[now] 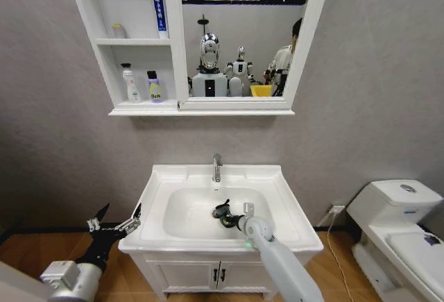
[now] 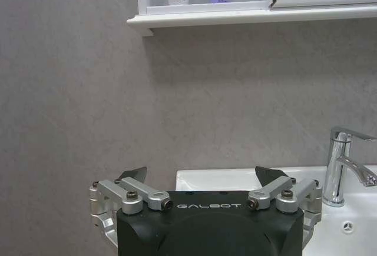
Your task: Move facial cleanser and shampoo from washbasin to cabinet, then wipe washbasin with towel.
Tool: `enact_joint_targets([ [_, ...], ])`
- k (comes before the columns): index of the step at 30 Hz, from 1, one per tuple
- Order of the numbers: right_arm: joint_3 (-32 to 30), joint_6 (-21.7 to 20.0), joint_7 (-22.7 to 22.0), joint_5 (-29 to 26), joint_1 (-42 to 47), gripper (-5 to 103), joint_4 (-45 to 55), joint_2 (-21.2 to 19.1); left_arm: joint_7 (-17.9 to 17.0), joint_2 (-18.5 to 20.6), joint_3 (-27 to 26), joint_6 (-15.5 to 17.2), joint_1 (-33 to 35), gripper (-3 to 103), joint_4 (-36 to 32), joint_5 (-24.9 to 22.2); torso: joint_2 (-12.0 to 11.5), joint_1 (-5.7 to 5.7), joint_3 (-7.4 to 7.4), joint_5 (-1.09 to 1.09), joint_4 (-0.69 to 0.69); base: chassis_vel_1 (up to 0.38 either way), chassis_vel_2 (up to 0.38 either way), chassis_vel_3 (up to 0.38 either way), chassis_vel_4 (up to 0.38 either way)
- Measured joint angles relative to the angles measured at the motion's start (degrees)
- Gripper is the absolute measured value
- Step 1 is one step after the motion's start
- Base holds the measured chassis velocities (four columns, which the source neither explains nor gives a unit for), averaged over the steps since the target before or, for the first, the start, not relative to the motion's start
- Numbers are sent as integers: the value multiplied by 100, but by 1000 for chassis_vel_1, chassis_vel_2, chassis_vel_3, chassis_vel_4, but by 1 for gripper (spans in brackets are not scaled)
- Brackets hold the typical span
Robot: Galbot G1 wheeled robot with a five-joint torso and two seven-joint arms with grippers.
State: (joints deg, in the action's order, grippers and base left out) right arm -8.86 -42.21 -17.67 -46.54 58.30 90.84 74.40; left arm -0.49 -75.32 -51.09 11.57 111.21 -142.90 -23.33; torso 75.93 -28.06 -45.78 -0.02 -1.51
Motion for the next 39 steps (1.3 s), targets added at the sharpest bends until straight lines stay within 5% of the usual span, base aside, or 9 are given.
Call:
enact_joint_targets([
  [33, -974, 2, -232, -5, 720, 2, 1152, -624, 0, 0, 0, 0, 0, 100, 0, 0, 1, 0, 1, 0, 0, 0, 0, 0, 0],
  [39, -1194, 4, 74, 548, 723, 2, 1387, -699, 0, 0, 0, 0, 0, 100, 0, 0, 1, 0, 1, 1, 0, 0, 0, 0, 0],
])
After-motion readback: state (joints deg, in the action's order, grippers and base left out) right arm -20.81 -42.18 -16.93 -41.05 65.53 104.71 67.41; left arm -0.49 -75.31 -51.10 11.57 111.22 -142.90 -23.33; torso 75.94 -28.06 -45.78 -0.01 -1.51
